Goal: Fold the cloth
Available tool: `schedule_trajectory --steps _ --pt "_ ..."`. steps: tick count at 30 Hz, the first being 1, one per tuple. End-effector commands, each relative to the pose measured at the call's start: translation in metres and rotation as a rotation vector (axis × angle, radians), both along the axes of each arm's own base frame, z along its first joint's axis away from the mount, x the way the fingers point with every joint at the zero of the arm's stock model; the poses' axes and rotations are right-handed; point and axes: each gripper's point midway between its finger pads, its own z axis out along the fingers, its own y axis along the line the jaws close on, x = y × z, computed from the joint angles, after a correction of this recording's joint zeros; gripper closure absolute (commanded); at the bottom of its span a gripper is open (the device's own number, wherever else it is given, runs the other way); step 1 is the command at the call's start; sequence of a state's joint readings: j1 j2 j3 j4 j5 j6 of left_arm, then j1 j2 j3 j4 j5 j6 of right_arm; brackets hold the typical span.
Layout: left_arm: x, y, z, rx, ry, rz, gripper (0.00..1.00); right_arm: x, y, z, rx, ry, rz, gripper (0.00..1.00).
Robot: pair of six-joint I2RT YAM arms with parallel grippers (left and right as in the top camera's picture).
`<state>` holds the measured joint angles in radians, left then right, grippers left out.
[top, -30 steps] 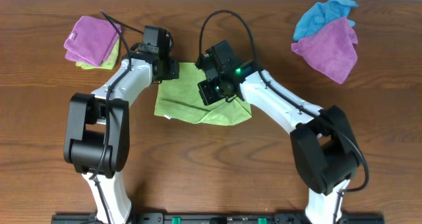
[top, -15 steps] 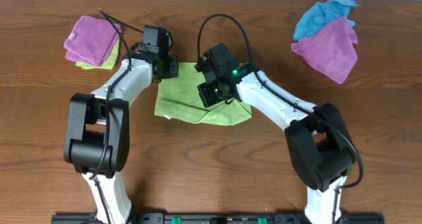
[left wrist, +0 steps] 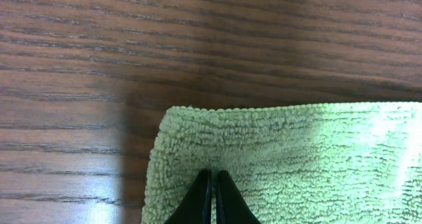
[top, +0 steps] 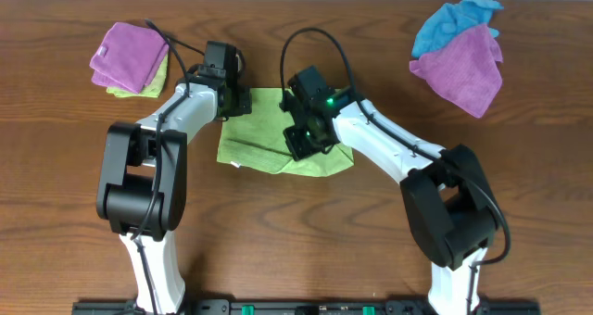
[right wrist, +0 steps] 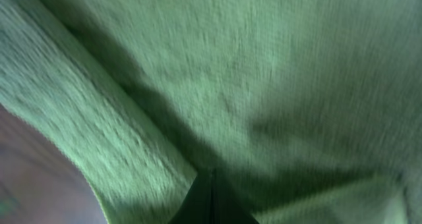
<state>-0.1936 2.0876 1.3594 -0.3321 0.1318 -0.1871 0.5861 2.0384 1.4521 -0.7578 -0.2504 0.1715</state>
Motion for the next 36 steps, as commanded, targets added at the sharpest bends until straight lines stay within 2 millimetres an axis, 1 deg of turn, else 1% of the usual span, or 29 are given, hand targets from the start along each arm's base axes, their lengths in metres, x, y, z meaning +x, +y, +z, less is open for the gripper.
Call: schedule_trajectory --steps 1,6,8,10,13,15,19,25,28,31,33,36 --pt "-0.005 0.001 -0.015 0.009 0.038 0.01 0.94 -0.021 0.004 -0.003 0.007 0.081 0.036 0.99" --pt "-0.004 0.001 -0.015 0.01 0.034 0.012 0.94 -0.077 0.012 0.002 0.017 0.285 0.089 0.98" --pt "-0.004 0.001 -0.015 0.01 0.034 0.012 0.94 -0.094 0.013 0.003 -0.009 0.33 0.112 0.98" --pt "-0.004 0.001 -0.015 0.01 0.035 0.012 0.94 -0.108 0.013 0.003 -0.038 0.356 0.135 0.99" --pt "-0.005 0.001 -0.015 0.01 0.035 0.011 0.94 -0.114 0.017 0.002 -0.064 0.347 0.152 0.99" --pt "-0.005 0.001 -0.015 0.01 0.037 0.011 0.94 -0.111 0.016 0.003 -0.077 0.33 0.131 0.98" --pt "-0.006 0.001 -0.016 0.011 0.04 0.011 0.94 -0.1 0.018 0.011 -0.063 0.283 0.121 0.99" --pt "-0.006 0.001 -0.016 0.011 0.04 0.011 0.94 -0.052 -0.005 0.004 -0.225 0.045 0.051 0.98" --pt "-0.006 0.001 -0.016 0.011 0.04 0.011 0.94 -0.032 -0.007 0.003 -0.241 -0.039 0.028 0.98" --pt "-0.006 0.001 -0.015 0.011 0.04 0.011 0.94 -0.011 -0.017 0.004 -0.274 -0.113 -0.035 0.98" --pt "-0.006 0.001 -0.016 0.011 0.04 0.012 0.94 -0.003 -0.024 0.002 -0.28 -0.126 -0.062 0.98" --pt "-0.006 0.001 -0.016 0.011 0.04 0.011 0.95 0.001 -0.04 -0.006 -0.291 -0.109 -0.105 0.98"
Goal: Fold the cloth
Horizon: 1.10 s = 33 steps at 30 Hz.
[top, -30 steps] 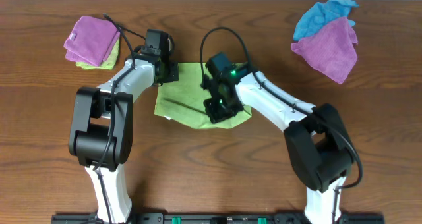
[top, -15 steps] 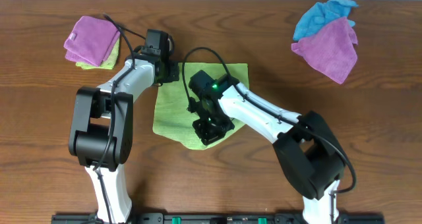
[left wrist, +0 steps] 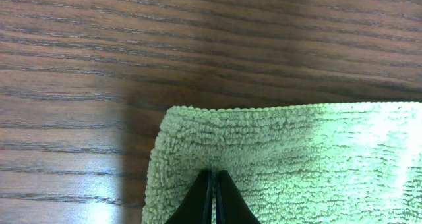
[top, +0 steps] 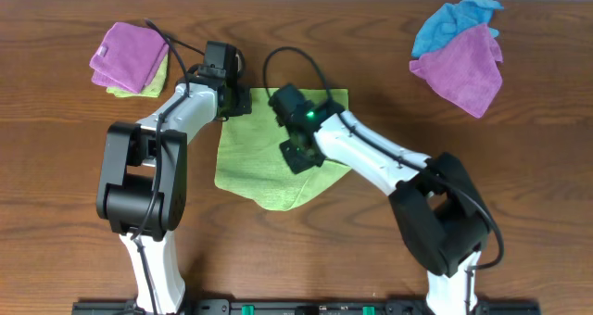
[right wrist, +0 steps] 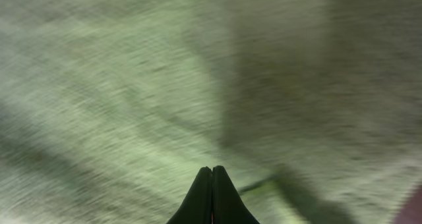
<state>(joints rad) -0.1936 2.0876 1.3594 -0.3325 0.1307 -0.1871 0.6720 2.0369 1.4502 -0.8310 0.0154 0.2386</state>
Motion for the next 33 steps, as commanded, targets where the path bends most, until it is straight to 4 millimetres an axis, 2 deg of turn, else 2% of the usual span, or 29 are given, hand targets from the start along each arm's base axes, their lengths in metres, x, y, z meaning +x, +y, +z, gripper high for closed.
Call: schedule_trajectory --steps 1,4,8,13,17,21,24,29,33 --pt "-0.005 0.001 -0.015 0.01 0.039 0.011 0.94 0.011 -0.028 -0.003 -0.045 -0.03 -0.09 0.98" --pt "-0.005 0.001 -0.015 0.01 0.039 0.011 0.95 0.007 -0.044 -0.014 -0.057 0.0 -0.14 0.98" --pt "-0.005 0.001 -0.015 0.01 0.037 0.011 0.94 -0.004 -0.049 -0.024 -0.053 0.046 -0.147 0.99" --pt "-0.005 0.001 -0.015 0.01 0.037 0.012 0.94 -0.036 -0.047 -0.026 -0.044 0.179 -0.128 0.98" --pt "-0.004 0.001 -0.015 0.009 0.034 0.011 0.94 -0.065 -0.052 -0.024 -0.084 0.285 -0.118 0.99" --pt "-0.004 0.001 -0.015 0.008 0.031 0.012 0.94 -0.085 -0.057 -0.02 -0.127 0.354 -0.13 0.99" --pt "-0.004 0.001 -0.015 0.008 0.031 0.012 0.94 -0.101 -0.048 -0.017 -0.103 0.416 -0.115 0.99" --pt "-0.004 0.001 -0.015 0.007 0.032 0.015 0.94 -0.108 -0.045 -0.017 -0.12 0.421 -0.091 0.99" --pt "-0.004 0.001 -0.015 0.007 0.032 0.015 0.94 -0.092 -0.049 -0.021 -0.144 0.342 -0.137 0.99"
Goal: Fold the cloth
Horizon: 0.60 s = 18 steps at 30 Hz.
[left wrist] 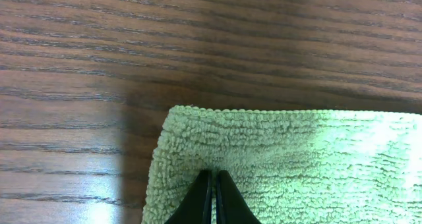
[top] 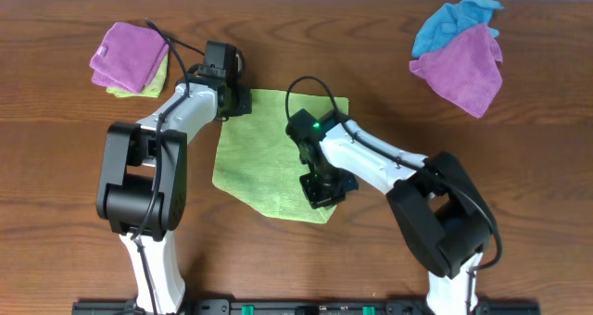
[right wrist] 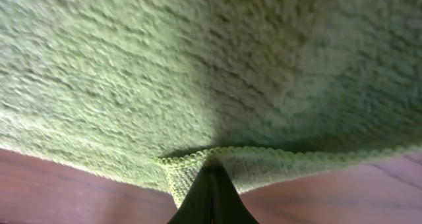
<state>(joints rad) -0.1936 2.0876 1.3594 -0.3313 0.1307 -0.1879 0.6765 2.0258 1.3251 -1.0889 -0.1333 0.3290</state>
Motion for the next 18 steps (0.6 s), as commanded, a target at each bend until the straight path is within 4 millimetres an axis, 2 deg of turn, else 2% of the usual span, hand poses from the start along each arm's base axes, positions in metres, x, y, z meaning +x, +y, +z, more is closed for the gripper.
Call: schedule_trajectory --steps 1,4,6,18 --pt "-0.004 0.001 -0.015 0.008 0.034 0.014 0.94 0.012 -0.005 -0.001 -0.036 -0.066 -0.043 0.99" --pt "-0.005 0.001 -0.015 0.007 0.038 0.017 0.94 0.03 -0.012 -0.003 -0.046 -0.125 -0.071 0.99" --pt "-0.005 0.001 -0.015 0.007 0.039 0.017 0.94 0.032 -0.019 -0.003 -0.064 -0.123 -0.106 0.98" --pt "-0.005 0.001 -0.015 0.008 0.039 0.017 0.94 0.006 -0.051 0.007 -0.196 -0.004 -0.2 0.98"
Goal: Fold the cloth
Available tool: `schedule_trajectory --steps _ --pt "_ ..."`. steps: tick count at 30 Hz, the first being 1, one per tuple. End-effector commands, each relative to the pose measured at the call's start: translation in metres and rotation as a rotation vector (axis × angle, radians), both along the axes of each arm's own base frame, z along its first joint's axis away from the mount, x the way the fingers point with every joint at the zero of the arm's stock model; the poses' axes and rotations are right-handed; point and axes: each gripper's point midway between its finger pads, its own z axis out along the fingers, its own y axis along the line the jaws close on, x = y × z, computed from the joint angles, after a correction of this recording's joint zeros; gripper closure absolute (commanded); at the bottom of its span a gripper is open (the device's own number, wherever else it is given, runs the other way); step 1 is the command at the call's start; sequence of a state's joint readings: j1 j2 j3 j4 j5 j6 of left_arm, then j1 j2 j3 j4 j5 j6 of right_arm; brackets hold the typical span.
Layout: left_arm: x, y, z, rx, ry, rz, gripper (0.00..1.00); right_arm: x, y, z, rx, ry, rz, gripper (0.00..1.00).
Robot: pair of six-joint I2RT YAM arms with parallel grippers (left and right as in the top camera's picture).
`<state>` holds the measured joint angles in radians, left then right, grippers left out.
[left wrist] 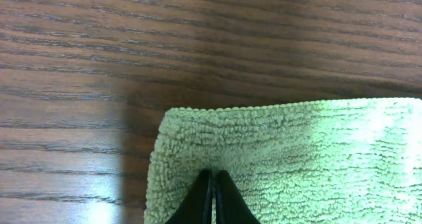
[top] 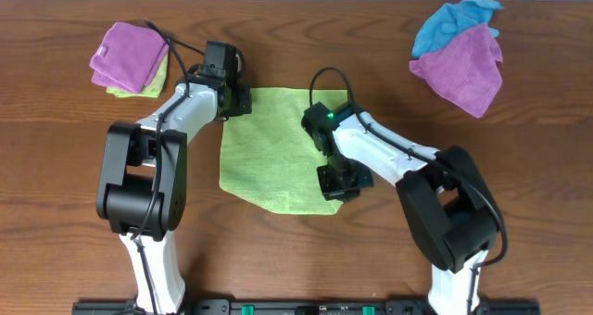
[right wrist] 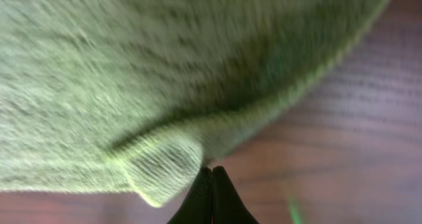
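Note:
The green cloth (top: 273,153) lies spread open on the wooden table, its lower edge slanting. My left gripper (top: 235,102) is shut at the cloth's far left corner; the left wrist view shows its closed fingertips (left wrist: 212,176) sunk in the green cloth (left wrist: 290,158) close to the hem. My right gripper (top: 338,182) is at the near right corner, shut (right wrist: 212,172) on a rolled bit of the cloth's edge (right wrist: 165,161) just above the bare wood.
A folded purple cloth on a yellow-green one (top: 130,56) sits at the far left. A blue cloth (top: 454,18) and a crumpled purple cloth (top: 463,69) lie at the far right. Both arms' cables loop above the green cloth's far edge.
My right gripper has moved a little right and back with the cloth's near corner, so the near right side is drawn out wider. The left gripper has not moved.
At first the cloth lay doubled over, my right gripper shut on it near the middle and my left on the far left corner. Then the cloth hung further toward the near side, later with the right gripper at its near edge. Now it lies open.

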<state>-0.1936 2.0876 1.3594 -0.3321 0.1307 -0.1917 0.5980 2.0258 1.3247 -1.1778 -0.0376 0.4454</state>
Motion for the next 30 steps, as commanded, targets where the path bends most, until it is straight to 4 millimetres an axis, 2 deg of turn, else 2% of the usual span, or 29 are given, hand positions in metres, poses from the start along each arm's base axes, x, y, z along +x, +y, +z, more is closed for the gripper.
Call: schedule_trajectory --steps 1,4,8,13,16,20,25,30 --pt "-0.005 0.001 -0.015 0.009 0.037 0.014 0.94 -0.002 -0.011 0.004 -0.059 -0.01 -0.045 0.99" --pt "-0.005 0.001 -0.015 0.009 0.039 0.014 0.94 -0.004 -0.012 0.007 -0.07 -0.007 -0.06 0.98" --pt "-0.005 0.001 -0.015 0.009 0.039 0.014 0.94 0.004 -0.002 0.018 -0.015 -0.069 -0.052 0.98" --pt "-0.005 0.001 -0.015 0.009 0.039 0.014 0.95 0.03 0.055 0.042 0.271 -0.225 0.128 0.98" --pt "-0.006 0.001 -0.015 0.009 0.04 0.013 0.94 0.037 0.077 0.048 0.372 -0.269 0.195 0.99" --pt "-0.005 0.001 -0.015 0.009 0.04 0.014 0.94 0.033 0.081 0.038 0.402 -0.266 0.226 0.99" --pt "-0.005 0.001 -0.015 0.009 0.04 0.014 0.94 0.02 0.072 0.015 0.389 -0.239 0.225 0.99" --pt "-0.005 0.001 -0.015 0.009 0.04 0.014 0.94 0.011 0.065 0.003 0.38 -0.218 0.222 0.98"
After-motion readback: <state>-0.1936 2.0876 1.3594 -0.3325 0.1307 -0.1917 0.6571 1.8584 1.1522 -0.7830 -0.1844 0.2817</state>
